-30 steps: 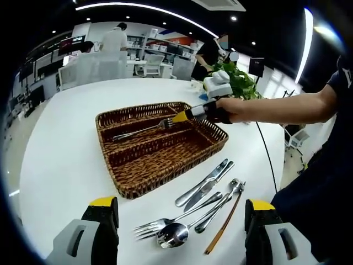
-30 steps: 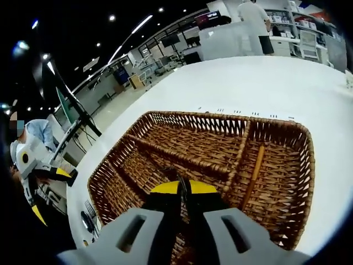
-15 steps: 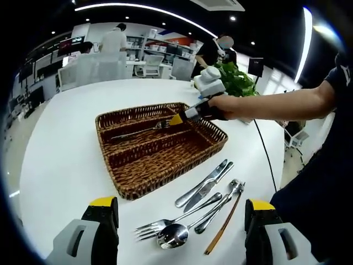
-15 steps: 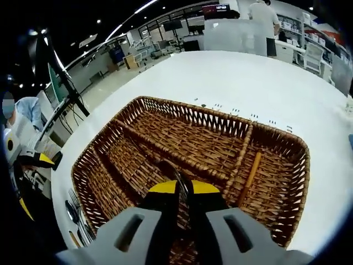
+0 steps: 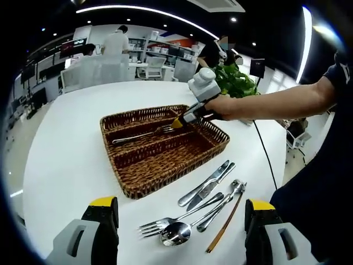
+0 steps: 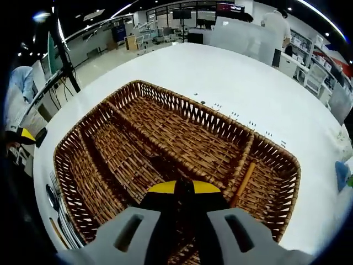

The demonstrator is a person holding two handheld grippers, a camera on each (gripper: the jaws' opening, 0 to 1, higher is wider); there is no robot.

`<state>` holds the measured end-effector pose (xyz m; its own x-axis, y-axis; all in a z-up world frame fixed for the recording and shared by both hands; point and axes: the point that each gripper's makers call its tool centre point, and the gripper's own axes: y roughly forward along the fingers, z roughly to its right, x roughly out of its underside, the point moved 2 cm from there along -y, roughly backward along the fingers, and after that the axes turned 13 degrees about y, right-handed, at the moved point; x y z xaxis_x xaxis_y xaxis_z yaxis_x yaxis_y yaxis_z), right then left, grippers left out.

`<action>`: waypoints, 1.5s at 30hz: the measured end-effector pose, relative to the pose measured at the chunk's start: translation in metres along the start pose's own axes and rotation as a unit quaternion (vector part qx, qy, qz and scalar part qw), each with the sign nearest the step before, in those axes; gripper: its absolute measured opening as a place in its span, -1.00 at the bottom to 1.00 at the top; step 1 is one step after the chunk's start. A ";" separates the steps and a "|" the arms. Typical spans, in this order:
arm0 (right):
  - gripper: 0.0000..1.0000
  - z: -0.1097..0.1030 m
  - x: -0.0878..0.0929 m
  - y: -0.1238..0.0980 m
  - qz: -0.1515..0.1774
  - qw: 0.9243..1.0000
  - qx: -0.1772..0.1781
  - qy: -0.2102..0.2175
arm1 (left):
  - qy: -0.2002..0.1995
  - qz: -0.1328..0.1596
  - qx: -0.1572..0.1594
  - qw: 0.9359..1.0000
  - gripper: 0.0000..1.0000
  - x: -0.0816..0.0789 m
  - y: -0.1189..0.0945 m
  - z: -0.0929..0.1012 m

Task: Arrange the knives, forks, and spoons in their matching storage slots by inserting each utensil handle-first until every utensil is classified and aligned in the correct compartment

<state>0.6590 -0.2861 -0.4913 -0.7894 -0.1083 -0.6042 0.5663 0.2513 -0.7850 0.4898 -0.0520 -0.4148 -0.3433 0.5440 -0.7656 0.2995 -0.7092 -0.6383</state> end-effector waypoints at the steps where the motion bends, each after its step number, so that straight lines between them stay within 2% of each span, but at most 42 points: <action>1: -0.86 0.000 0.000 -0.001 0.001 1.000 0.001 -0.002 | 0.001 0.000 -0.001 1.000 0.99 0.000 -0.001 0.000; 9: -0.82 0.006 -0.002 -0.010 0.010 1.000 0.008 -0.010 | 0.003 0.002 -0.002 1.000 0.99 -0.002 -0.001 0.002; 14: -0.70 0.009 -0.007 -0.021 0.033 0.999 0.008 -0.010 | 0.006 0.006 -0.003 1.000 0.99 -0.005 -0.001 0.003; 17: -0.68 0.009 -0.010 -0.030 0.048 0.999 0.008 -0.009 | 0.008 0.007 -0.004 1.000 0.99 -0.006 0.000 0.003; 22: -0.57 0.007 -0.008 -0.046 0.072 0.997 0.002 -0.005 | 0.012 0.011 -0.005 1.000 0.99 -0.009 0.000 0.004; 34: -0.24 -0.007 0.005 -0.089 0.124 0.992 -0.021 0.017 | 0.015 0.020 -0.002 1.000 0.99 -0.014 0.003 0.012; 45: 0.08 -0.019 0.032 -0.130 0.153 0.987 -0.025 0.036 | 0.011 0.033 0.004 0.999 0.99 -0.022 0.008 0.018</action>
<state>0.5558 -0.3036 -0.4061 -0.5988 0.0485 -0.7994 0.7702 0.3085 -0.5582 0.4841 -0.0780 -0.4019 -0.3032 0.5050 -0.8081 0.3148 -0.7473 -0.5852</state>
